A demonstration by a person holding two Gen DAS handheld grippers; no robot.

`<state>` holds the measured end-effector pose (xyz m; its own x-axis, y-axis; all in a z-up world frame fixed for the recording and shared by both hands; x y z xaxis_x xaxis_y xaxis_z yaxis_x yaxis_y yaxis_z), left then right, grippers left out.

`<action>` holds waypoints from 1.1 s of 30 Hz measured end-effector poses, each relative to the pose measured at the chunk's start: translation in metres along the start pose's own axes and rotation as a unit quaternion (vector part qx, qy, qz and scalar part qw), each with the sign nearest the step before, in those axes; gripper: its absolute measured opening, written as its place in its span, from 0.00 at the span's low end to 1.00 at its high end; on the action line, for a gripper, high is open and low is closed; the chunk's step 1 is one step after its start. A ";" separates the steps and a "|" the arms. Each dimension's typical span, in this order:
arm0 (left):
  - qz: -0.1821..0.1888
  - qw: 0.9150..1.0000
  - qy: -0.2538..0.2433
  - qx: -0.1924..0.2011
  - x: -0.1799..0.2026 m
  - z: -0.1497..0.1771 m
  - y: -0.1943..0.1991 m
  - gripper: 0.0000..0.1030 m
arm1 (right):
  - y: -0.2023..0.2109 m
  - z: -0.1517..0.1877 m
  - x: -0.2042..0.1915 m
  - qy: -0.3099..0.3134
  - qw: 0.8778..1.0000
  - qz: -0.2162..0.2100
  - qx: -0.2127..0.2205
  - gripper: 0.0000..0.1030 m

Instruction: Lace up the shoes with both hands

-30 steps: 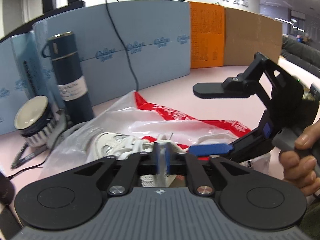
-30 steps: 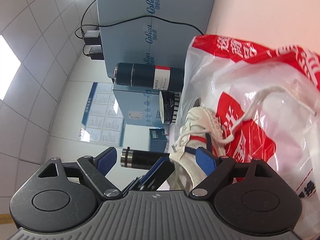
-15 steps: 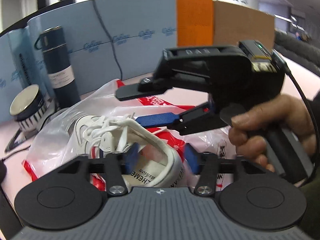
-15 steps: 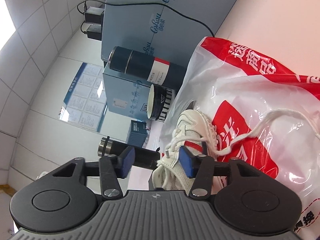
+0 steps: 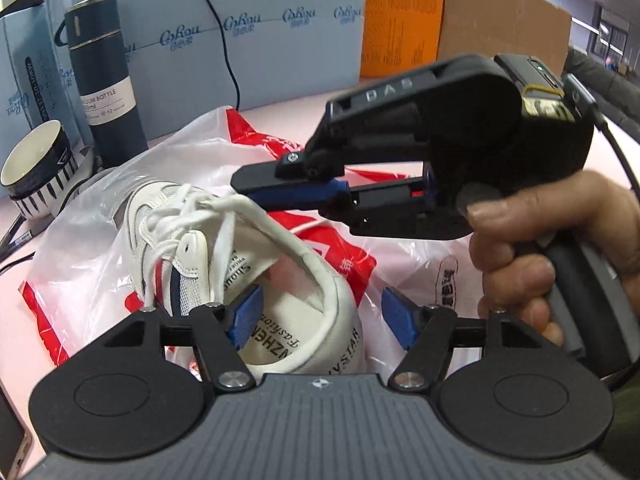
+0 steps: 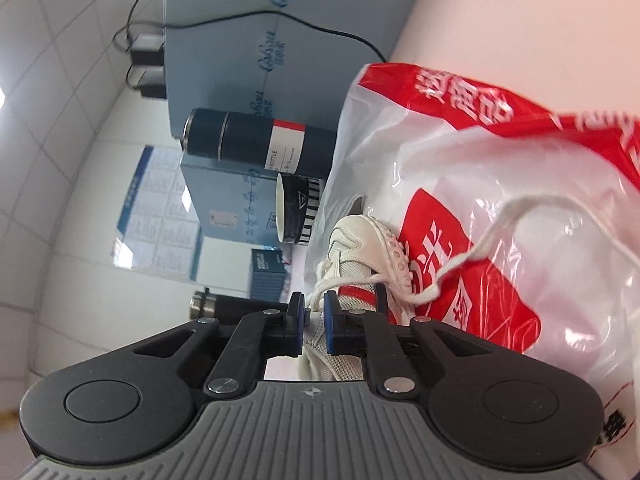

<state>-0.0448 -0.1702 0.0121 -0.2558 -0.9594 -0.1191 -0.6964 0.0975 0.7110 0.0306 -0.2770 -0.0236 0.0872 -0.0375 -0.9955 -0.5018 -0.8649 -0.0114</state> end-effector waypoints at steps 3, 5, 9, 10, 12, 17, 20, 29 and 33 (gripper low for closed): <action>0.001 1.000 -0.002 -0.004 0.001 0.001 0.000 0.61 | 0.002 0.000 0.004 -0.045 0.999 -0.023 0.013 0.04; 0.000 1.000 -0.003 -0.006 0.002 0.002 0.000 0.62 | 0.003 0.001 0.006 -0.066 0.997 -0.034 0.019 0.04; -0.001 1.000 -0.004 -0.009 0.003 0.003 -0.001 0.62 | 0.006 0.001 0.010 -0.109 0.992 -0.056 0.031 0.04; -0.001 1.000 -0.004 -0.009 0.003 0.003 -0.001 0.62 | 0.006 0.001 0.011 -0.119 0.990 -0.061 0.034 0.04; -0.001 1.000 -0.003 -0.011 0.002 0.003 -0.002 0.62 | 0.008 0.002 0.013 -0.141 0.987 -0.072 0.040 0.05; 0.003 1.000 0.000 -0.017 0.001 0.004 -0.005 0.63 | 0.011 0.000 0.014 -0.175 0.979 -0.095 0.052 0.05; 0.005 1.000 0.005 -0.018 0.000 0.003 -0.005 0.63 | 0.015 -0.007 0.005 -0.184 0.969 -0.146 0.070 0.02; 0.002 1.000 -0.010 -0.019 0.001 0.003 -0.008 0.65 | 0.025 -0.022 -0.044 0.016 0.998 -0.050 0.039 0.44; 0.004 1.000 -0.017 -0.016 0.003 0.003 -0.007 0.66 | 0.015 -0.011 -0.042 0.043 0.999 -0.007 0.011 0.44</action>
Point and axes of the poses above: each gripper's, at about its wrist camera, not at the fingertips, and y roughly against the way its jaws point, x to its right, z to its underside, the point moved 7 cm from there along -y, roughly the way its jaws point, and after that the axes turned 10 degrees about -z, right-handed, at the moved point
